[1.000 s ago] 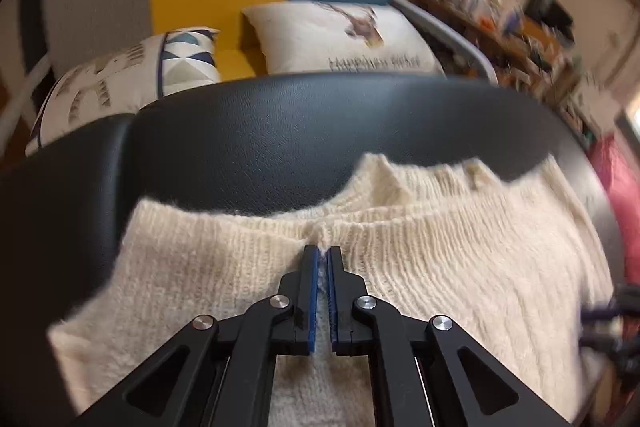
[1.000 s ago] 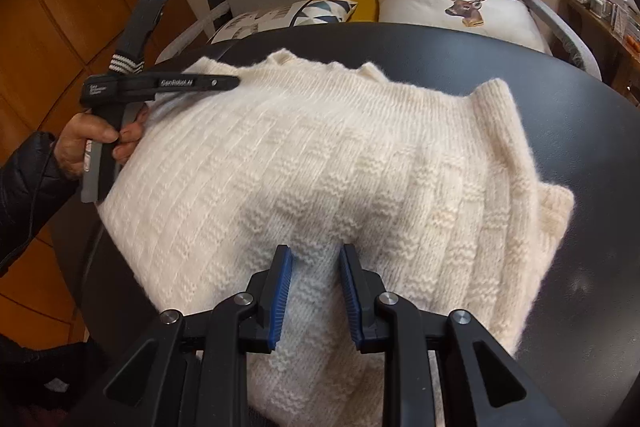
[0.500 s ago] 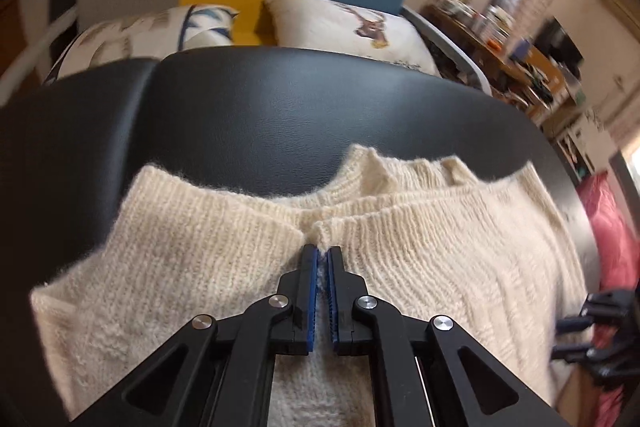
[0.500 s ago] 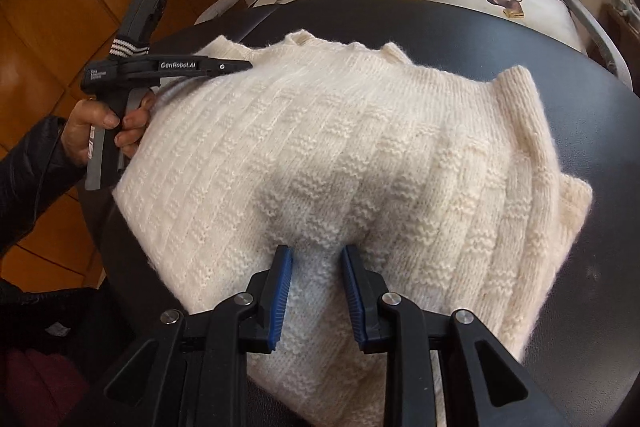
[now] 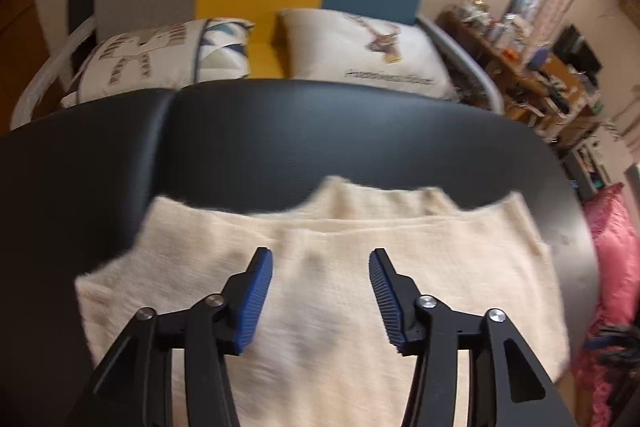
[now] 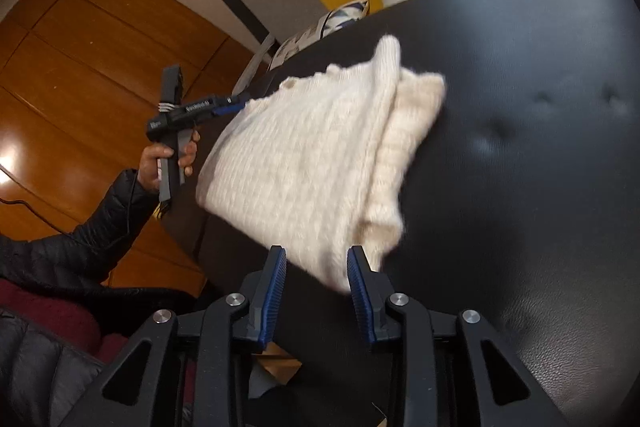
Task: Fold clothes
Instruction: 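Open the left gripper and withdraw it above the folded sweater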
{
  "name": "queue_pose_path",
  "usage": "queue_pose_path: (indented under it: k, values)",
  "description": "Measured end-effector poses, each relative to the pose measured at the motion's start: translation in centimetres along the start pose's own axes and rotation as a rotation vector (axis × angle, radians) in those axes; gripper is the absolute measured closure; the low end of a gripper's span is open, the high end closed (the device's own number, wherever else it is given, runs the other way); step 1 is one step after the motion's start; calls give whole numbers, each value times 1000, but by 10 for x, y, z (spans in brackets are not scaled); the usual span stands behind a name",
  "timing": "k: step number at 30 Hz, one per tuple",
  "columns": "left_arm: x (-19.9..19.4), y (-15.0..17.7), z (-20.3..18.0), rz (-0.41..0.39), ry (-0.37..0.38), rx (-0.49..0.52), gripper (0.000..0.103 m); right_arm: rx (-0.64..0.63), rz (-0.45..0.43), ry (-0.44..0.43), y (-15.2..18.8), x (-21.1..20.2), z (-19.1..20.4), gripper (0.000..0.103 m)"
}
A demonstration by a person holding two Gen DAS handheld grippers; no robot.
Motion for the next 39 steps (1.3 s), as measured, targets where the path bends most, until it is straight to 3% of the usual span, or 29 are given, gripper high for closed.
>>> queue_pose_path:
  k: [3, 8, 11, 15, 18, 19, 21, 23, 27, 31, 33, 35, 39]
  values:
    - [-10, -3, -64, -37, 86, 159, 50, -25, 32, -21, 2, 20, 0, 70]
    - [-1, 0, -169, -8, 252, 372, 50, -58, 89, -23, -2, 42, -1, 69]
    - [13, 1, -207, 11, 274, 460, 50, -81, 102, 17, -6, 44, -5, 68]
    - [35, 2, -224, 63, 285, 488, 50, -112, 177, -71, -7, 56, 8, 66]
    - [50, 10, -227, 113, 275, 486, 50, -173, 310, -128, 6, 70, 23, 65]
    - [56, 13, -228, 132, 271, 483, 50, -220, 359, -109, 14, 75, 27, 65]
    - [63, 22, -229, 152, 265, 488, 50, -283, 434, 30, 26, 86, 17, 67]
    - [60, 29, -233, 127, 237, 518, 50, -277, 421, 36, 24, 81, 15, 72]
    - [46, 18, -239, 106, 295, 484, 50, -243, 364, 65, 16, 64, 12, 72]
    - [38, -15, -235, 36, 338, 428, 50, -205, 184, 97, -2, 23, 12, 70]
    - [45, -30, -232, 34, 364, 393, 50, -191, 127, 52, -7, 12, 22, 70]
    - [58, -38, -234, 54, 379, 374, 50, -196, 123, 15, -4, 19, 32, 69]
    - [81, -43, -246, 96, 395, 373, 50, -188, 128, 28, 4, 53, 36, 69]
Point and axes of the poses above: each gripper's, at about its wrist camera, not at the fingertips, and x roughly the way its jaws point, z to its left, y to its underside, the point moved 7 cm from there along x, roughly the way its jaws point, and after that the axes turned 15 degrees about x, right-handed, at the moved point
